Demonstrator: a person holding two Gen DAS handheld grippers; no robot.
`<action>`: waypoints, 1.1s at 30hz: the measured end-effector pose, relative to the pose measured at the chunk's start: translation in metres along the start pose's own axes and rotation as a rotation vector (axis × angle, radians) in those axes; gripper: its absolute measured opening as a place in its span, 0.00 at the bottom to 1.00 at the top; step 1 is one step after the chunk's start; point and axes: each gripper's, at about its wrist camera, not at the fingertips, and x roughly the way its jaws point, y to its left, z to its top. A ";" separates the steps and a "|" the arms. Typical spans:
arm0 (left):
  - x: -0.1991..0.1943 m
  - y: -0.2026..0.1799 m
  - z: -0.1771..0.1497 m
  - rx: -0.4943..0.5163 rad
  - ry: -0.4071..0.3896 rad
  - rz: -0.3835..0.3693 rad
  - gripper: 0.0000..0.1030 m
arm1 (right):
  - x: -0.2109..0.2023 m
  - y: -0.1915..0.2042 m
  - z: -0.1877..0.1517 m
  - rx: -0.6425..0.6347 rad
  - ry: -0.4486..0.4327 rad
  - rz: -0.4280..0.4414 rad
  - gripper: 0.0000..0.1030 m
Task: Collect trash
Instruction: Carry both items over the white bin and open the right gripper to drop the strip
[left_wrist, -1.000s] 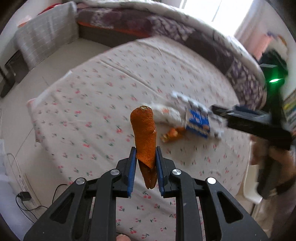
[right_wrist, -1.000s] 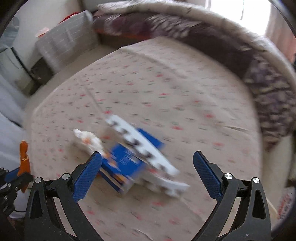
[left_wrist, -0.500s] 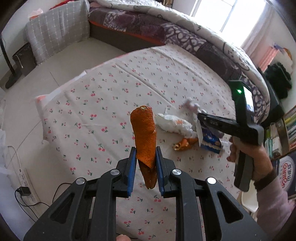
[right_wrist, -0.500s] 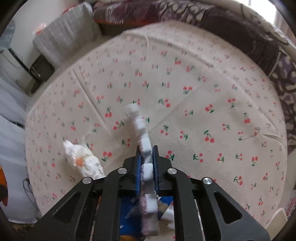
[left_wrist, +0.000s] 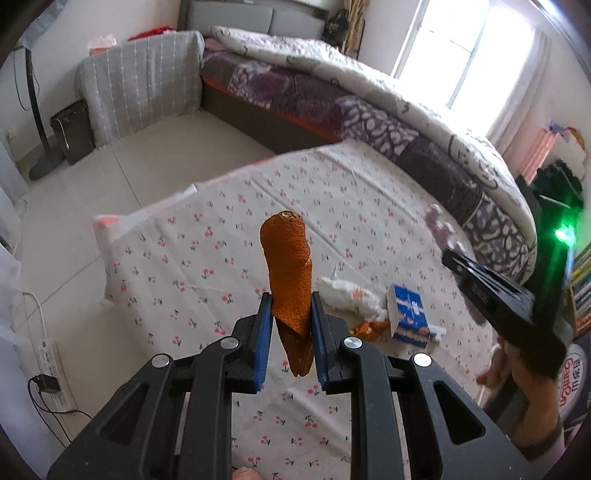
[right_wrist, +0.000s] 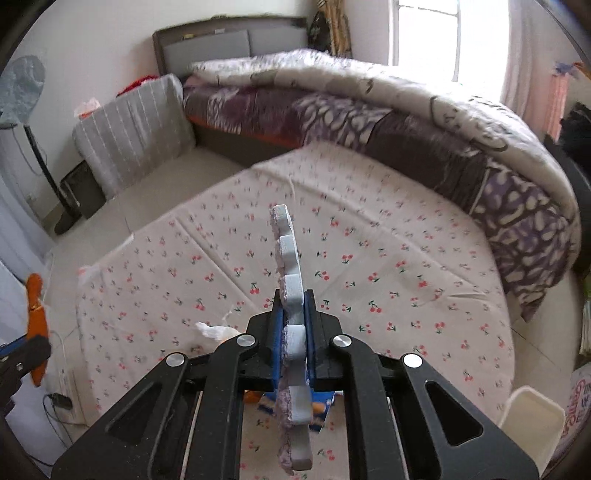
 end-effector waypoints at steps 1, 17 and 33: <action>-0.002 0.000 0.001 -0.003 -0.012 0.002 0.20 | -0.006 0.001 -0.001 0.006 -0.012 -0.010 0.09; -0.013 -0.021 -0.011 0.018 -0.031 -0.021 0.20 | -0.085 -0.023 -0.060 0.187 -0.064 -0.108 0.09; -0.002 -0.071 -0.032 0.119 -0.020 -0.020 0.20 | -0.099 -0.092 -0.095 0.333 -0.055 -0.138 0.09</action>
